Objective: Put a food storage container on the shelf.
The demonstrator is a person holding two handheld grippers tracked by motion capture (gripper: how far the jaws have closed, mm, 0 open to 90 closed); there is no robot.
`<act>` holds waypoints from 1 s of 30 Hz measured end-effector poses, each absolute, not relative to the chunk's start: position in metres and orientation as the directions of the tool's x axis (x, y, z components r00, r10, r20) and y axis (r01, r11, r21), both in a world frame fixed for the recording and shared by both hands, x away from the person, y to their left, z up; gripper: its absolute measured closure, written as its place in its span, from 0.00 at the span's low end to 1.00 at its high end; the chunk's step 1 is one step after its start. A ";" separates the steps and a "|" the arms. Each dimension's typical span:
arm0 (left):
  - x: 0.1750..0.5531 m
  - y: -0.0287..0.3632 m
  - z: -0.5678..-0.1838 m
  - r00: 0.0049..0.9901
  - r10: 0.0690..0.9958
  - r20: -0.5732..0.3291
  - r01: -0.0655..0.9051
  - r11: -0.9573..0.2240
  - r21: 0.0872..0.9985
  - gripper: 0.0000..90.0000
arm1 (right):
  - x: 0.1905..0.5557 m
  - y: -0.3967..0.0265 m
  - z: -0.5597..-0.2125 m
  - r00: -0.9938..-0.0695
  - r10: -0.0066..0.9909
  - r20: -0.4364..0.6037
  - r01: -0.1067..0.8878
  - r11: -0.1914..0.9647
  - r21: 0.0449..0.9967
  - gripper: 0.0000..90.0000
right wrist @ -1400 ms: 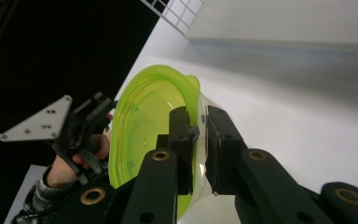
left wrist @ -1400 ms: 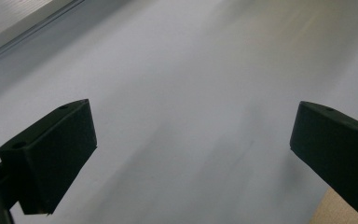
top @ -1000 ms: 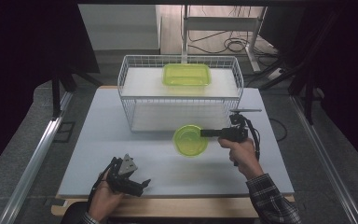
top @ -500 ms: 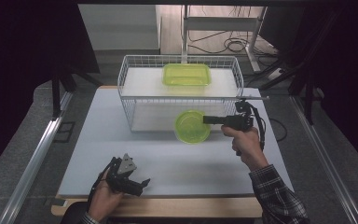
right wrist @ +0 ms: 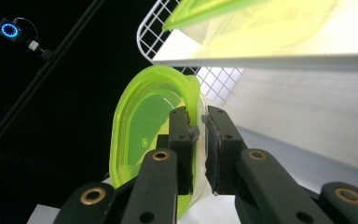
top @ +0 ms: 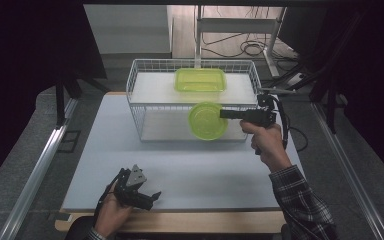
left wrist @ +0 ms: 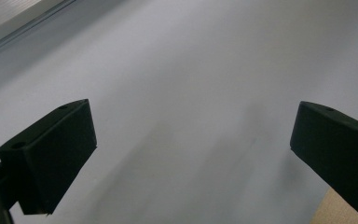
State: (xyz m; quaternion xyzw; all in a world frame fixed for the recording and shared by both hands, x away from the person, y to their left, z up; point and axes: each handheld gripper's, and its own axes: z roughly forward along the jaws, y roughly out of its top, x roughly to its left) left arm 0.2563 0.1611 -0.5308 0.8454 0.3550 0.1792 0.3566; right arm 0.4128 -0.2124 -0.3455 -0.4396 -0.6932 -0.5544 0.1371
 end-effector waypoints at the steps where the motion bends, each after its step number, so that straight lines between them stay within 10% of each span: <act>1: 0.256 0.161 -0.531 0.684 0.728 0.050 0.472 -0.494 0.730 0.00 | 0.413 -0.212 -0.343 -0.577 0.456 0.678 0.760 -0.004 0.650 0.90; 30: 0.256 0.163 -0.530 0.672 0.739 0.041 0.480 -0.477 0.736 0.00 | 0.451 -0.193 -0.279 -0.590 0.530 0.609 0.674 -0.091 0.733 0.90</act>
